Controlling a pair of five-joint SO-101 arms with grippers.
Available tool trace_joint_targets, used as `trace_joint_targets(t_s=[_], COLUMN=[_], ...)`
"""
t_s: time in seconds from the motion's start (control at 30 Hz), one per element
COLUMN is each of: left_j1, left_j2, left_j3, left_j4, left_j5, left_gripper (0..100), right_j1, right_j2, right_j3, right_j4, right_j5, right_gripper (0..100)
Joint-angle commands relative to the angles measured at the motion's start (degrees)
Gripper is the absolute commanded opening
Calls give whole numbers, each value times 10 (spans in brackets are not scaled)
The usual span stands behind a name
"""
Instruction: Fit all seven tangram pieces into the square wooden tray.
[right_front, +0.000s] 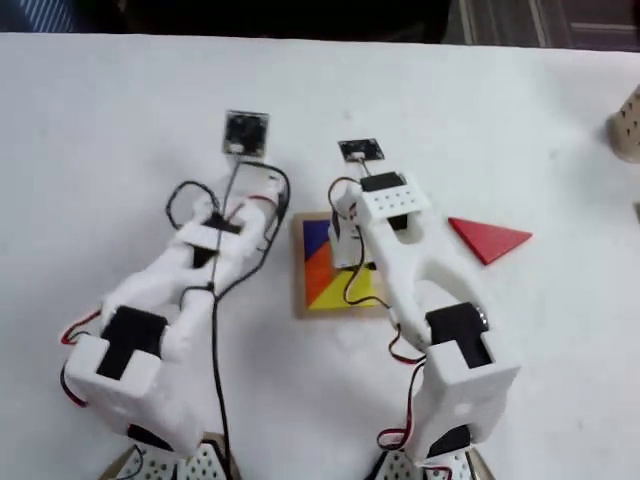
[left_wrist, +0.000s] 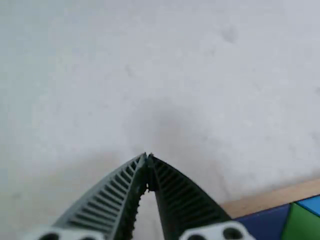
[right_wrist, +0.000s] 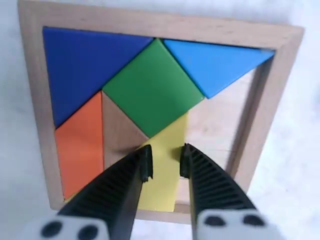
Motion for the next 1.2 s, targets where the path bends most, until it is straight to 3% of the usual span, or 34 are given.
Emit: trace_joint_targets(t_s=[0.0, 0.37, 0.67, 0.97, 1.17], left_j1=[17, 87, 86, 79, 61], left_j2=[-38, -39, -38, -39, -39], left_j3=[-2, 14, 25, 25, 21], left_j4=[-2, -2, -2, -2, -2], left_j5=[-43, -66, -67, -67, -67], left_gripper=[23, 23, 23, 23, 23], right_j1=[49, 104, 77, 44, 65], right_j2=[14, 13, 17, 18, 13], right_j3=[-7, -49, -128, -120, -91], right_j4=[2, 22, 39, 31, 49], right_j5=[4, 34, 30, -96, -115], right_gripper=[81, 80, 84, 84, 85])
